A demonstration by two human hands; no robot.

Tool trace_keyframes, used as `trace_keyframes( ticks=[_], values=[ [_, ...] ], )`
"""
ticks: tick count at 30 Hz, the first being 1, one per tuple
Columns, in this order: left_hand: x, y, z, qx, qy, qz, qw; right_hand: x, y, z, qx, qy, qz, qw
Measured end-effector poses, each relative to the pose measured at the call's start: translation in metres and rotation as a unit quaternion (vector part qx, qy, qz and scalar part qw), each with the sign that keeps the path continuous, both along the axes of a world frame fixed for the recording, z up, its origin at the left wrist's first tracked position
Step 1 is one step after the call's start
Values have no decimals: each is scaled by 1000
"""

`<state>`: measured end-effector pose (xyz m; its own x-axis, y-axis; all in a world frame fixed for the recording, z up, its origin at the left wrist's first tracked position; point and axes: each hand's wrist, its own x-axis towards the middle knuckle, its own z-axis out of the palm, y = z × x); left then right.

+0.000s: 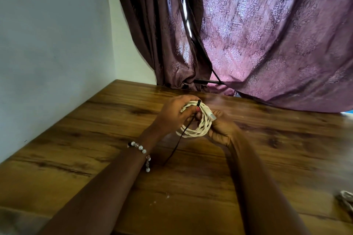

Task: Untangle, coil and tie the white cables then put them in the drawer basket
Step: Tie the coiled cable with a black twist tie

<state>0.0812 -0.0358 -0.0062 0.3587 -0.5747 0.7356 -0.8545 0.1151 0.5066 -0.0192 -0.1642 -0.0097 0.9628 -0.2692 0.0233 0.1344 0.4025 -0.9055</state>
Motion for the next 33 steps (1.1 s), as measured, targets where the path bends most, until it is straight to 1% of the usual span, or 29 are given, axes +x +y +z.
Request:
trace_keyframes(
  ticks=[3, 5, 7, 9, 13, 15, 17, 19, 22, 25, 26, 29, 33],
  values=[
    [-2, -2, -1, 2, -59, 6, 998, -5, 3, 0, -17, -3, 23, 1000],
    [-1, -3, -1, -12, -59, 4, 998, -6, 4, 0, -17, -18, 32, 999],
    [-2, -3, 0, -21, -54, -5, 998, -3, 0, -3, -29, -28, 16, 999],
    [-1, -4, 0, -28, -19, -25, 999, 3, -6, -9, -58, -28, -15, 998],
    [-1, -1, -2, -24, 118, -67, 990, 6, -13, -11, -68, -48, -31, 996],
    [2, -1, -3, -16, 144, -71, 987, 5, -17, -9, -65, -51, -34, 996],
    [4, -2, -4, 1, 161, -97, 982, 4, -20, -9, -57, -41, -36, 997],
    [4, -3, -4, 16, 204, -138, 969, 1, -18, -8, -35, -34, -22, 999],
    [4, -3, -4, 34, 265, -166, 949, -2, -16, -4, 0, -38, -2, 999],
    [5, -1, -6, 63, 262, -166, 949, -2, -18, 0, 18, -35, -45, 998],
    [5, -1, -7, 71, 264, -164, 948, -2, -19, 1, -1, -29, -79, 996],
    [4, -2, -7, 63, 284, -151, 945, -4, -20, 8, -111, -1, -166, 980],
    [6, -1, -4, 68, 285, -134, 947, -3, -18, 16, -244, -31, -207, 947]
  ],
)
